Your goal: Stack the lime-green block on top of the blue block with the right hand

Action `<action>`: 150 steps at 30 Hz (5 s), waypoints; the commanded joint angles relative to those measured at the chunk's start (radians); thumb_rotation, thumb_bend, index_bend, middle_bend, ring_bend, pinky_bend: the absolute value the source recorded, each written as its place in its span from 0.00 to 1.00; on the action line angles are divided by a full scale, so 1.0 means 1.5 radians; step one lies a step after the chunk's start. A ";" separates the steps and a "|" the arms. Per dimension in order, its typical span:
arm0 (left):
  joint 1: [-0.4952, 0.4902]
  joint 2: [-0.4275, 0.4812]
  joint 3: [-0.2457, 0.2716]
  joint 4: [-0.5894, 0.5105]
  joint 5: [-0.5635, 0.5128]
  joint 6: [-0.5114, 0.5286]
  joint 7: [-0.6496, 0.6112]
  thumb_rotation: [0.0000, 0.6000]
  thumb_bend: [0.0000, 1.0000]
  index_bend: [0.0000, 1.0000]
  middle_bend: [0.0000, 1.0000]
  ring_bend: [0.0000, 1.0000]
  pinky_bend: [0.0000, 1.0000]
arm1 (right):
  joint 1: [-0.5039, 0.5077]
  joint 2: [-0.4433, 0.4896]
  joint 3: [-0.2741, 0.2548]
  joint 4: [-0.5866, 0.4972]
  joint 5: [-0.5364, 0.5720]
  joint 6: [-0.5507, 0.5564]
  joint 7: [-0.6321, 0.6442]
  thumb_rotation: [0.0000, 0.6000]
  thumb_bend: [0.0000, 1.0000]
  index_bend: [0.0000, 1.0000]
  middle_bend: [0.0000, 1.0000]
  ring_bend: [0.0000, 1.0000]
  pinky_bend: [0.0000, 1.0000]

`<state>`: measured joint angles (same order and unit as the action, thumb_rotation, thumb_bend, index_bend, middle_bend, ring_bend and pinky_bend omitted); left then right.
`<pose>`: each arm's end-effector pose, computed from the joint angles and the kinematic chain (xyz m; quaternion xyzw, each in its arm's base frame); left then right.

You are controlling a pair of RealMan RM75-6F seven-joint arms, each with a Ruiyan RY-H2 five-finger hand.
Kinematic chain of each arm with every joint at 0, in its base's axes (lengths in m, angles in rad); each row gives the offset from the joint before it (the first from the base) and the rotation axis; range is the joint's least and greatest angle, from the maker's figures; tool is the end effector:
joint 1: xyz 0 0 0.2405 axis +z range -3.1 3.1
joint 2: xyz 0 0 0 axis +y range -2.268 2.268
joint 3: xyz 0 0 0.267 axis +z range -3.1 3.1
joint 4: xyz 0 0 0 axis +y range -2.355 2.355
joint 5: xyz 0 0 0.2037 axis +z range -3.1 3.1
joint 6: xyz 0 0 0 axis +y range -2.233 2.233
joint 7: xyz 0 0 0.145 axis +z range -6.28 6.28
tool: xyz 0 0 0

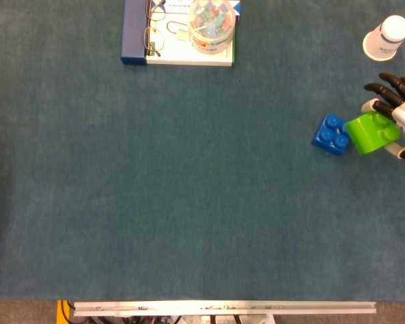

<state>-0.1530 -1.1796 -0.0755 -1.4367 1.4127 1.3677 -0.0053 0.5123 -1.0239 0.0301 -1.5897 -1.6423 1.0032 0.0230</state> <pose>-0.3504 0.2129 0.1624 -0.6067 -0.3829 -0.3388 0.6088 -0.2503 -0.2903 0.1349 0.8050 -0.2973 0.3027 0.4146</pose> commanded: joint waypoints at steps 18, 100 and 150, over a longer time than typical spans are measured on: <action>-0.052 -0.019 -0.029 0.076 -0.079 -0.107 -0.013 1.00 0.20 0.39 0.35 0.27 0.41 | 0.114 -0.113 -0.067 0.338 -0.158 0.066 0.368 1.00 0.27 0.52 0.20 0.00 0.16; -0.085 -0.047 -0.064 0.126 -0.234 -0.177 0.094 1.00 0.20 0.38 0.35 0.27 0.42 | 0.247 -0.345 -0.281 0.815 -0.252 0.179 0.619 1.00 0.28 0.55 0.20 0.00 0.16; -0.069 -0.038 -0.059 0.117 -0.222 -0.160 0.074 1.00 0.20 0.38 0.36 0.27 0.42 | 0.254 -0.338 -0.299 0.774 -0.235 0.134 0.541 1.00 0.03 0.11 0.17 0.00 0.16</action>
<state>-0.2566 -1.2371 -0.1642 -1.2614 1.0797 1.1268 0.1049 0.8950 -1.5371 -0.4228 -0.4203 -1.9997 1.2032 0.8424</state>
